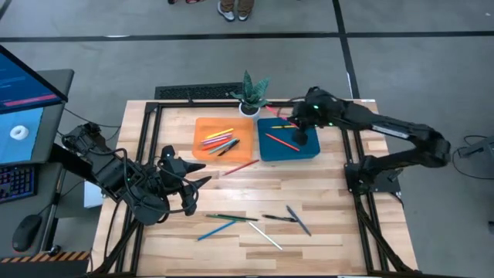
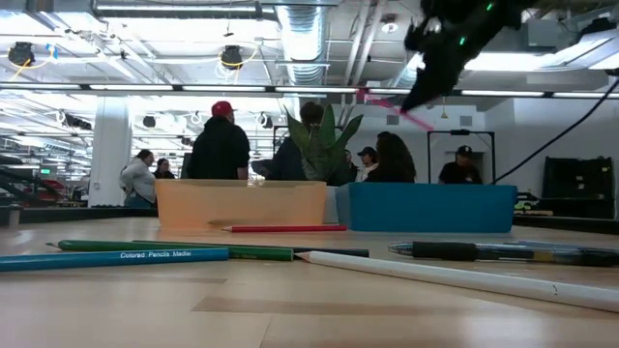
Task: Sort pens & pencils
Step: Put the pink pencil into the blue bin, then put the red pencil into the blue bin
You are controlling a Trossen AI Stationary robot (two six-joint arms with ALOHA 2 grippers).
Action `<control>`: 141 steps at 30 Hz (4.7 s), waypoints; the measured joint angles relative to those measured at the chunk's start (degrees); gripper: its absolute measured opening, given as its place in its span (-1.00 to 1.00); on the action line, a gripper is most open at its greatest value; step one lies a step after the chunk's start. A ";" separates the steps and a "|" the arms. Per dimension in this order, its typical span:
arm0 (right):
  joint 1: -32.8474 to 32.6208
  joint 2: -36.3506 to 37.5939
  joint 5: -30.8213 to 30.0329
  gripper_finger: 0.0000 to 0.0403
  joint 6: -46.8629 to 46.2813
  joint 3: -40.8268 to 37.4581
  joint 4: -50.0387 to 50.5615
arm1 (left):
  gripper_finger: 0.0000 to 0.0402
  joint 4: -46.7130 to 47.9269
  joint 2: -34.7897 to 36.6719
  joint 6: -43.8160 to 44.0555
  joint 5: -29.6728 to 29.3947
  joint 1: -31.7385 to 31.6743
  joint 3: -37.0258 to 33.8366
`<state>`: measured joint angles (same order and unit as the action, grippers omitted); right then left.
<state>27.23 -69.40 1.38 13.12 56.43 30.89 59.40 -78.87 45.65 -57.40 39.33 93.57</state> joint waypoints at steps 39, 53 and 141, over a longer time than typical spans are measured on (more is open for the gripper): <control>6.82 -25.04 0.22 -0.32 7.74 6.10 11.50 | -0.17 0.15 -0.01 2.58 0.38 0.00 0.01; -10.57 -3.33 6.01 -0.19 -1.76 9.22 6.99 | -0.17 6.93 -5.48 9.68 15.50 -4.77 0.04; -31.31 -49.14 -1.28 -0.41 12.84 24.91 0.28 | -0.17 6.60 -4.26 16.03 13.01 0.39 0.95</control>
<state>-4.08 -118.54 0.10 25.96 81.35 31.17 66.00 -83.13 61.67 -44.39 39.72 94.52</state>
